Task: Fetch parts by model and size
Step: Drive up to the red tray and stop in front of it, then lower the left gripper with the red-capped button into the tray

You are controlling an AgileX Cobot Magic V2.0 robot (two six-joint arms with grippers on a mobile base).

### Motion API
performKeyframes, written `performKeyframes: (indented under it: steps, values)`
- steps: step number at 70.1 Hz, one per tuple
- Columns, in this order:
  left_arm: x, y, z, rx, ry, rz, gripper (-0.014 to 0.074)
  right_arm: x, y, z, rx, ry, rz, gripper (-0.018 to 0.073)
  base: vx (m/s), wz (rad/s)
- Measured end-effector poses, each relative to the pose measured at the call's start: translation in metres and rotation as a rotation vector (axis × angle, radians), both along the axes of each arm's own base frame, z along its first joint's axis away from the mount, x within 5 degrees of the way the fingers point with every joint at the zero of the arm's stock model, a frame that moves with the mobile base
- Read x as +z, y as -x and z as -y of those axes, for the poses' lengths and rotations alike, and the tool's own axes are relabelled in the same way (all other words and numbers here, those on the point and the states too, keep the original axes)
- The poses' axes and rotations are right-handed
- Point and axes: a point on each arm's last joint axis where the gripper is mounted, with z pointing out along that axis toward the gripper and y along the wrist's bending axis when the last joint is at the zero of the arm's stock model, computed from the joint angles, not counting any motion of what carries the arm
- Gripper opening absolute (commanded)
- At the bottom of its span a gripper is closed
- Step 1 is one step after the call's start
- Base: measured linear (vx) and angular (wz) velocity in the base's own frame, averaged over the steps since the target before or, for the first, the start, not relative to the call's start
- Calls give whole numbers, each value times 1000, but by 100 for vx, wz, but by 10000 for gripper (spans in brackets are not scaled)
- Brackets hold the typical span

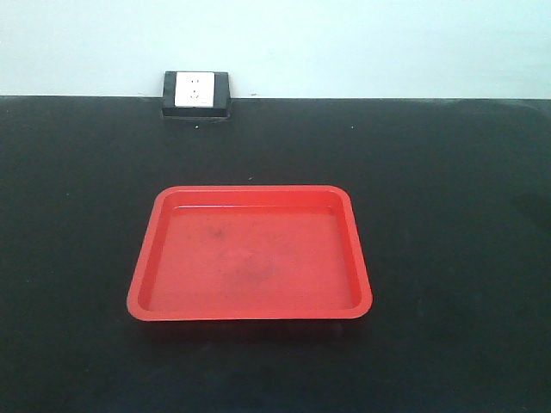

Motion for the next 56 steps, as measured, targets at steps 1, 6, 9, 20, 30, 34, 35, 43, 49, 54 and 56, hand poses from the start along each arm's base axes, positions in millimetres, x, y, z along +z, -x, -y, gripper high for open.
performKeyframes:
  steps: [1,6,9,20,30,34,35,43,49,54,56]
  values:
    - [0,0,0,0,0,0,-6,0,0,0,0,0,0,-5,0,0]
    - [0,0,0,0,0,0,-6,0,0,0,0,0,0,-5,0,0]
    - [0,0,0,0,0,0,-6,0,0,0,0,0,0,-5,0,0]
    - [0,0,0,0,0,0,-6,0,0,0,0,0,0,-5,0,0]
    - [0,0,0,0,0,0,-6,0,0,0,0,0,0,-5,0,0]
    - [0,0,0,0,0,0,-6,0,0,0,0,0,0,-5,0,0]
    - [0,0,0,0,0,0,-6,0,0,0,0,0,0,-5,0,0]
    - [0,0,0,0,0,0,-6,0,0,0,0,0,0,-5,0,0]
    - [0,0,0,0,0,0,-6,0,0,0,0,0,0,-5,0,0]
    - [0,0,0,0,0,0,-6,0,0,0,0,0,0,-5,0,0]
    - [0,0,0,0,0,0,-6,0,0,0,0,0,0,-5,0,0]
